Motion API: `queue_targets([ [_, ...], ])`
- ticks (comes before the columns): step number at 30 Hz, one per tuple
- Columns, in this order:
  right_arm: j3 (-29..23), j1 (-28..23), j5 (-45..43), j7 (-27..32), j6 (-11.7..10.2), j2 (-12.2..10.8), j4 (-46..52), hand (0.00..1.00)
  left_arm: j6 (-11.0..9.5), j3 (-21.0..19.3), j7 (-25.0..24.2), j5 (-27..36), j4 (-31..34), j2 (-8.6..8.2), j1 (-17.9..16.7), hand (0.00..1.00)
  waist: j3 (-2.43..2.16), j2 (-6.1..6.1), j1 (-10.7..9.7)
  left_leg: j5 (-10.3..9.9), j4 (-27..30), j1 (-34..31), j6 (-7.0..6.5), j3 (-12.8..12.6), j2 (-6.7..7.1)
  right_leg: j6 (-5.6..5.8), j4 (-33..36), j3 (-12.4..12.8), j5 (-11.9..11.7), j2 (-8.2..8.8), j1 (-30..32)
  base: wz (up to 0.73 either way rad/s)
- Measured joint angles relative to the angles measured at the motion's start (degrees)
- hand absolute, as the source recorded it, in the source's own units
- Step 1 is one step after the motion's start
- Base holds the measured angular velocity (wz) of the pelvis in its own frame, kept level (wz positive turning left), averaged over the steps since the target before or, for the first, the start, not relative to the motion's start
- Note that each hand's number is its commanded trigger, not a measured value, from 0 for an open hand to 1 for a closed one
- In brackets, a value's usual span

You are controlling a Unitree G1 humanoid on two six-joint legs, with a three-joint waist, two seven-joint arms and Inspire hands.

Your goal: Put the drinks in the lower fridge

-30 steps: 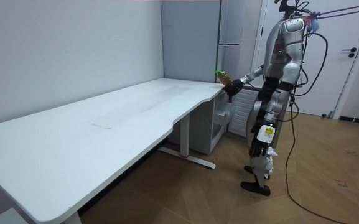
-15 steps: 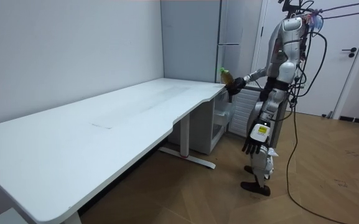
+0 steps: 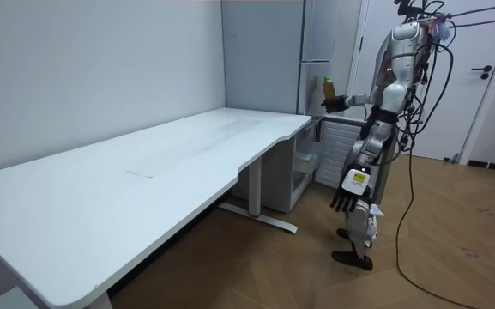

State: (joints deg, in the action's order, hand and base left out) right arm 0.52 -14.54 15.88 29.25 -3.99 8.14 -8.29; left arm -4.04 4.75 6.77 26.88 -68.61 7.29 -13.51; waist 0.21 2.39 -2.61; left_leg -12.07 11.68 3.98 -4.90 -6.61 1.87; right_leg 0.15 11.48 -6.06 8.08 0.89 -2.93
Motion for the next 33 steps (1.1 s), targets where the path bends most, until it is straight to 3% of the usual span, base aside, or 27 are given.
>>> queue_targets([
  [6,-0.1,-0.2,7.3,7.6,0.0,-0.2,-4.3,1.00,0.3,0.0,-1.0,-0.1,0.1,-0.11,-0.5,0.00,0.06,-0.19,0.0,-0.1,-0.3,0.6,0.30,-0.6,-0.12,-0.08,0.3,1.1,1.0,-0.31,0.6,-0.05],
  [17,-0.1,-0.2,16.5,10.1,-0.4,0.0,-6.3,1.00,0.2,0.0,-1.4,-0.1,2.4,0.04,-1.4,0.00,0.14,-0.33,0.1,-0.2,-1.6,0.7,0.30,-0.6,-0.03,0.03,0.1,0.4,1.5,-0.13,0.1,0.02],
  [27,-0.8,0.5,25.9,3.5,-1.7,0.6,-18.5,1.00,-0.1,-2.3,-2.3,-2.5,2.5,0.54,-3.2,0.00,0.38,-0.74,1.4,-0.6,-1.5,2.7,0.48,1.6,0.19,-0.08,-0.8,-1.7,2.3,0.13,-2.9,0.12],
  [33,-4.2,4.5,42.2,-1.4,-0.1,2.1,-25.8,1.00,1.6,-5.8,-3.8,-5.7,2.4,0.80,-5.7,0.00,0.44,-1.17,1.6,-1.2,0.3,2.7,0.64,2.9,0.39,-0.24,0.7,-3.3,3.6,0.69,-3.2,0.12],
])
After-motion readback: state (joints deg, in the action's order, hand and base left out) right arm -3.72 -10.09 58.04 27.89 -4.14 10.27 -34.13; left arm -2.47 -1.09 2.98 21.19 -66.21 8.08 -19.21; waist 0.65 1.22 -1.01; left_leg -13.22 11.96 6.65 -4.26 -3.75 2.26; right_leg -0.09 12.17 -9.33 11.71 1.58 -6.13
